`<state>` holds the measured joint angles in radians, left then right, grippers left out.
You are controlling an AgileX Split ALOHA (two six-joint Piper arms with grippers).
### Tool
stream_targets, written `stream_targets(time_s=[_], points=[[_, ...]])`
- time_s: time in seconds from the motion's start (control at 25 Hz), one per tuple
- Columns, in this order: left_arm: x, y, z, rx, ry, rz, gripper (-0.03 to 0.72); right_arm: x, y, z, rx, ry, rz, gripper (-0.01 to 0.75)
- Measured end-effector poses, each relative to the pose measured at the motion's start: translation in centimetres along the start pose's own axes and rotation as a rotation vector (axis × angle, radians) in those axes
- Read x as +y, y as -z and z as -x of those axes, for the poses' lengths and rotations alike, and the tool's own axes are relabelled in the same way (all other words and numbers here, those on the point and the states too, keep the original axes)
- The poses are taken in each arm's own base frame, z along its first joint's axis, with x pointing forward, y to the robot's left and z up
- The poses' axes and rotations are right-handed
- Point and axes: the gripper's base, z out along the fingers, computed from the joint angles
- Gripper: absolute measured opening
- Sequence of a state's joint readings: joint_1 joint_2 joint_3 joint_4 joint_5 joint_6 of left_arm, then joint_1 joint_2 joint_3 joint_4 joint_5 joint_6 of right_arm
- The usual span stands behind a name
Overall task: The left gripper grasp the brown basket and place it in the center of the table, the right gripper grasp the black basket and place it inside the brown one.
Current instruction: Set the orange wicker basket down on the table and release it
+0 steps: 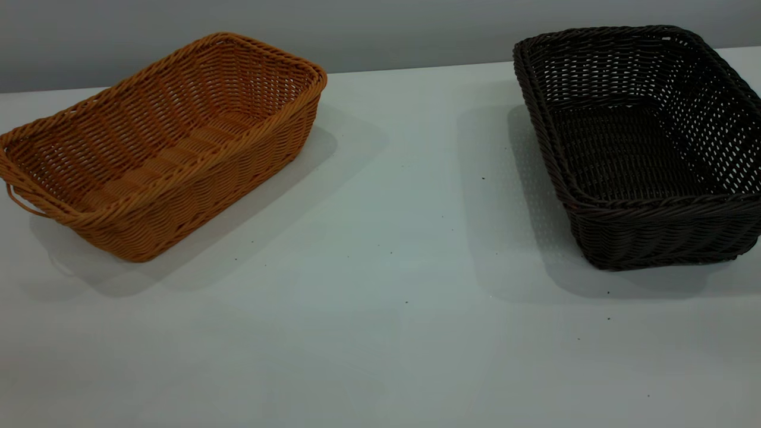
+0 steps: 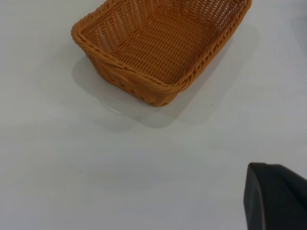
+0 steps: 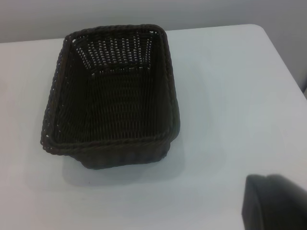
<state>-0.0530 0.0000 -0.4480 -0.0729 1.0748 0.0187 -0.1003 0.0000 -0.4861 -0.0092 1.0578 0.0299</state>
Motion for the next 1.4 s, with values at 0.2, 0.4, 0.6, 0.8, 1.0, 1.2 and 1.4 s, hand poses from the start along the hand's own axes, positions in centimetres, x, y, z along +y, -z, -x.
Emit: stream_targets(time_s=[0.2, 0.4, 0.6, 0.8, 1.0, 1.2, 1.4], points=[[0.0, 0.0, 0.0, 0.0, 0.0, 0.0, -0.001, 0.0, 0.0, 0.0, 0.0, -0.001, 0.001, 0.002], [0.0, 0.0, 0.0, 0.0, 0.0, 0.0, -0.001, 0.0, 0.0, 0.0, 0.0, -0.002, 0.002, 0.002], [0.0, 0.0, 0.0, -0.001, 0.0, 0.001, -0.001, 0.0, 0.0, 0.0, 0.0, -0.002, 0.003, 0.002], [0.0, 0.7, 1.8, -0.079, -0.028, 0.003, -0.001, 0.1, 0.8, 0.7, -0.038, -0.003, 0.009, 0.003], [-0.1, 1.3, 5.7, -0.085, -0.089, 0.007, -0.001, 0.1, 1.7, 3.8, -0.072, 0.078, 0.002, 0.015], [-0.1, 0.3, 10.4, -0.001, -0.194, 0.005, -0.001, 0.3, 0.7, 7.7, -0.05, 0.102, 0.007, 0.043], [-0.1, -2.6, 15.1, 0.091, -0.323, -0.021, -0.001, 0.5, -2.7, 10.6, -0.009, 0.166, 0.024, 0.119]])
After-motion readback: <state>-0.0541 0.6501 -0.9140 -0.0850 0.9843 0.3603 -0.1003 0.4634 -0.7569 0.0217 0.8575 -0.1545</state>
